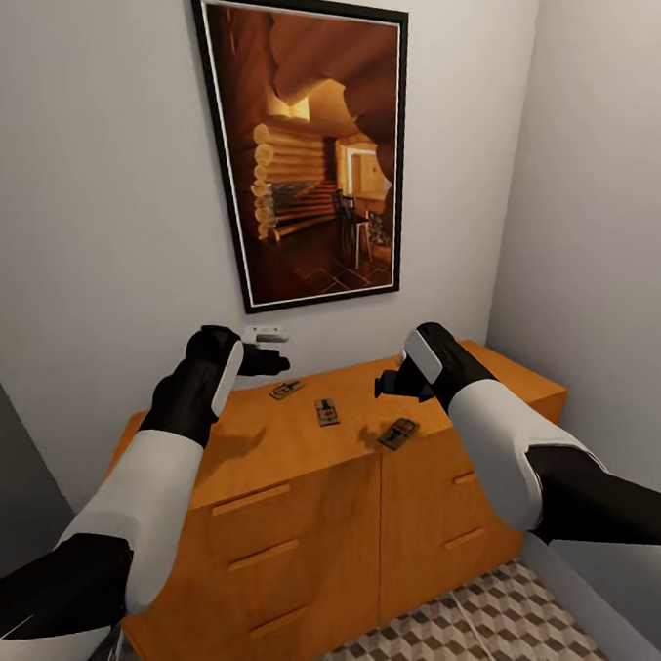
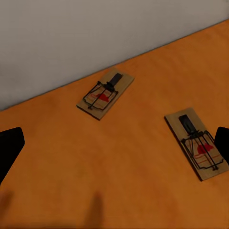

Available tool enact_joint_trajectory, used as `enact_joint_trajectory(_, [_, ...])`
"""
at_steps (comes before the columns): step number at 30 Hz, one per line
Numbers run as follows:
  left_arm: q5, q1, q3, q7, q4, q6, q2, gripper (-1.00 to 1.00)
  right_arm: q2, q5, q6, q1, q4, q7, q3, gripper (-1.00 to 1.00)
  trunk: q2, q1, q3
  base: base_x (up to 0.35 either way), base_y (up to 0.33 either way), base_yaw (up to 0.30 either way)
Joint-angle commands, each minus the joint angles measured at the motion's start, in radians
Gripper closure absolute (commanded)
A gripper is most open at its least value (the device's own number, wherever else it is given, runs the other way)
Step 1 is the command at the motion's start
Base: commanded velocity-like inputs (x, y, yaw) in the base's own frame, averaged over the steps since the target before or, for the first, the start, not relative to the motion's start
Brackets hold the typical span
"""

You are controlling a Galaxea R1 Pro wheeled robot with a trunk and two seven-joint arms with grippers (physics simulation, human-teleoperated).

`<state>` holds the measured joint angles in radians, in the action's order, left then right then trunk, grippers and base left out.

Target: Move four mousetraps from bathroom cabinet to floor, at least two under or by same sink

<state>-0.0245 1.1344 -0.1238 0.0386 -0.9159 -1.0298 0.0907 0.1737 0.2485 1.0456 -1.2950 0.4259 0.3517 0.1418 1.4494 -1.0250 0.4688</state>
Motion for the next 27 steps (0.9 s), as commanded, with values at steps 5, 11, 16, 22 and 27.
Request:
enact_joint_trajectory(5, [-0.003,0.001,0.0,0.001,0.001,-0.004,0.0,-1.0,0.001,0.004,0.002,-0.015,0.011,0.026,0.003,-1.0,0.001,0.0,0.001,0.009,0.0,0.0])
enact_joint_trajectory(11, [-0.005,0.001,0.0,0.001,0.002,-0.004,0.0,-1.0,-0.006,0.002,0.002,-0.037,0.015,0.035,0.001,-1.0,0.001,0.0,0.001,0.002,0.0,0.0])
enact_joint_trajectory(16, [-0.005,0.001,0.0,0.001,0.002,-0.004,0.0,-1.0,-0.009,-0.002,0.002,-0.043,0.037,0.037,-0.006,-1.0,0.001,0.0,0.001,0.0,0.0,0.0])
enact_joint_trajectory(22, [-0.006,0.001,0.0,0.001,0.002,-0.004,0.0,-1.0,-0.01,-0.035,0.002,-0.045,0.07,0.036,-0.01,-1.0,0.001,0.0,0.001,0.0,0.0,0.0])
enact_joint_trajectory(27, [-0.007,0.001,0.0,0.001,0.005,-0.004,0.0,-1.0,-0.011,-0.096,0.002,-0.045,0.08,0.032,-0.011,-1.0,0.001,0.0,0.001,0.0,0.0,0.0])
